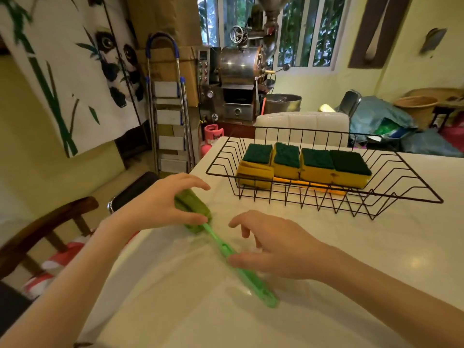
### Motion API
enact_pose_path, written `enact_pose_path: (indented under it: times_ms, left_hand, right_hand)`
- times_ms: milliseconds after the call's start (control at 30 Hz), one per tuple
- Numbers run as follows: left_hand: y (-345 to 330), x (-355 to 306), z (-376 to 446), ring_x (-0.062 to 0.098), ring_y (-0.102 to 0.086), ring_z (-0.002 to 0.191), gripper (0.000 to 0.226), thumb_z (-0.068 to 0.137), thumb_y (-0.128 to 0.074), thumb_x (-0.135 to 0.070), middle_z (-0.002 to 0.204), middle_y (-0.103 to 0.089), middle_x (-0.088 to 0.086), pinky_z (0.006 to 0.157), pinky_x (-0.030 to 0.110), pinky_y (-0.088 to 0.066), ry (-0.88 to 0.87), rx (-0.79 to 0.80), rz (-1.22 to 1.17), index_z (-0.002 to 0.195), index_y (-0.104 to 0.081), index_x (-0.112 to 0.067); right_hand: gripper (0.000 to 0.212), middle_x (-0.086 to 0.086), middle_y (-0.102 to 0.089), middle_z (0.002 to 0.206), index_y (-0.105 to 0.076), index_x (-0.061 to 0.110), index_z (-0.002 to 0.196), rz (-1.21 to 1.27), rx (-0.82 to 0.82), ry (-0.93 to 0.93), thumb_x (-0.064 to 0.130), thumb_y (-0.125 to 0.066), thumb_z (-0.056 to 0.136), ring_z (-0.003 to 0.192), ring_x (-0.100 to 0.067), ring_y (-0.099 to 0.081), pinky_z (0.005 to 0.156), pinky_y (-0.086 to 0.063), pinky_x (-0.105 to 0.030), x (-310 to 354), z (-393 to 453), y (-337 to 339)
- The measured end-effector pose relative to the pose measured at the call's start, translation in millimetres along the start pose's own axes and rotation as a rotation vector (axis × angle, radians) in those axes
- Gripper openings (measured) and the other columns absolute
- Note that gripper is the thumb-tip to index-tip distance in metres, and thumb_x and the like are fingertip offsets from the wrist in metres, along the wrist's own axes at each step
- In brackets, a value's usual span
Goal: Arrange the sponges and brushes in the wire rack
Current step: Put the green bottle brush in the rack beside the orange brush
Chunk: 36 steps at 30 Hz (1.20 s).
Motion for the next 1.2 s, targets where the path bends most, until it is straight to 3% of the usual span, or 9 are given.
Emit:
enact_pose_path:
  times_ms: [67,167,267,467,600,800,933,1200]
  left_hand:
    - [-6.2,6.7,-3.7,0.003,-0.038,0.115,0.055,0.062,-0.075,-0.046,0.119,-0.045,-0.019,0.101,0.024,-0.030,0.014,0.020,0.018,0.110,-0.048,-0.045]
    - [-13.6,12.7,-6.9,0.004,-0.029,0.121,0.058,0.064,-0.077,-0.038,0.124,-0.037,-0.018,0.104,0.024,-0.024,0.020,0.028,0.045,0.113,-0.047,-0.044]
    - [-19.8,17.3,-8.2,0.006,-0.023,0.125,0.062,0.064,-0.077,-0.033,0.129,-0.033,-0.016,0.110,0.030,-0.022,0.029,0.053,0.079,0.118,-0.047,-0.041]
    - [-14.5,15.6,-6.4,0.005,-0.038,0.110,0.051,0.066,-0.074,-0.035,0.114,-0.049,-0.016,0.099,0.026,-0.034,-0.037,-0.055,0.167,0.112,-0.054,-0.039]
    - [10.7,2.8,-3.9,0.007,-0.042,0.104,0.048,0.067,-0.073,-0.034,0.107,-0.052,-0.014,0.091,0.025,-0.037,-0.059,-0.166,0.172,0.112,-0.055,-0.034]
    - [50.0,-37.2,14.9,0.011,-0.043,0.105,0.053,0.065,-0.077,-0.029,0.107,-0.051,-0.011,0.087,0.030,-0.038,-0.180,-0.376,0.169,0.114,-0.057,-0.026]
    - [51.9,-58.3,46.2,0.012,-0.044,0.107,0.053,0.066,-0.076,-0.029,0.112,-0.054,-0.007,0.092,0.035,-0.041,-0.248,-0.401,0.141,0.115,-0.056,-0.026]
    - [42.3,-94.4,120.4,0.016,-0.040,0.117,0.056,0.066,-0.075,-0.028,0.121,-0.053,-0.002,0.093,0.028,-0.031,-0.336,-0.412,0.062,0.118,-0.053,-0.027]
  right_hand:
    - [0.060,0.010,-0.049,0.113,-0.038,0.031,0.128,-0.025,0.032,-0.014,0.061,-0.051,0.077,0.072,-0.001,-0.043,0.072,-0.038,-0.028,4.1,1.2,-10.3]
    - [0.053,0.012,-0.044,0.097,-0.041,0.029,0.125,-0.047,0.034,-0.041,0.057,-0.051,0.080,0.083,-0.009,-0.046,0.072,-0.041,-0.028,5.8,3.0,-19.7]
    - [0.045,0.012,-0.043,0.087,-0.043,0.028,0.124,-0.056,-0.005,-0.057,0.046,-0.052,0.083,0.078,-0.012,-0.044,0.062,-0.037,-0.027,2.6,5.1,-22.7]
    - [0.038,0.009,-0.051,0.085,-0.049,0.029,0.120,-0.017,-0.020,-0.098,0.034,-0.055,0.083,0.080,-0.013,-0.050,0.070,-0.045,-0.032,-3.7,8.0,-11.7]
    - [0.035,0.009,-0.055,0.088,-0.053,0.033,0.118,-0.002,-0.149,-0.087,0.034,-0.054,0.084,0.082,-0.012,-0.053,0.074,-0.051,-0.031,-6.1,4.1,22.4]
    - [0.030,0.020,-0.051,0.073,-0.059,0.033,0.113,0.041,-0.381,-0.067,0.030,-0.058,0.083,0.063,-0.005,-0.050,0.056,-0.044,-0.024,-19.8,-8.1,81.5]
    - [0.029,0.011,-0.059,0.079,-0.061,0.031,0.110,0.078,-0.439,-0.107,0.029,-0.061,0.082,0.069,-0.012,-0.057,0.063,-0.052,-0.032,-43.6,-17.0,108.6]
    - [0.026,0.010,-0.064,0.077,-0.062,0.029,0.106,0.035,-0.576,-0.198,0.032,-0.061,0.081,0.068,-0.008,-0.058,0.061,-0.051,-0.025,-96.9,-27.7,144.1]
Point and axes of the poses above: each hand's wrist, its own z-axis towards the middle knuckle, its own y-axis out of the back of the hand, x = y × z, the point moved 6 cm from there along z, towards the middle knuckle
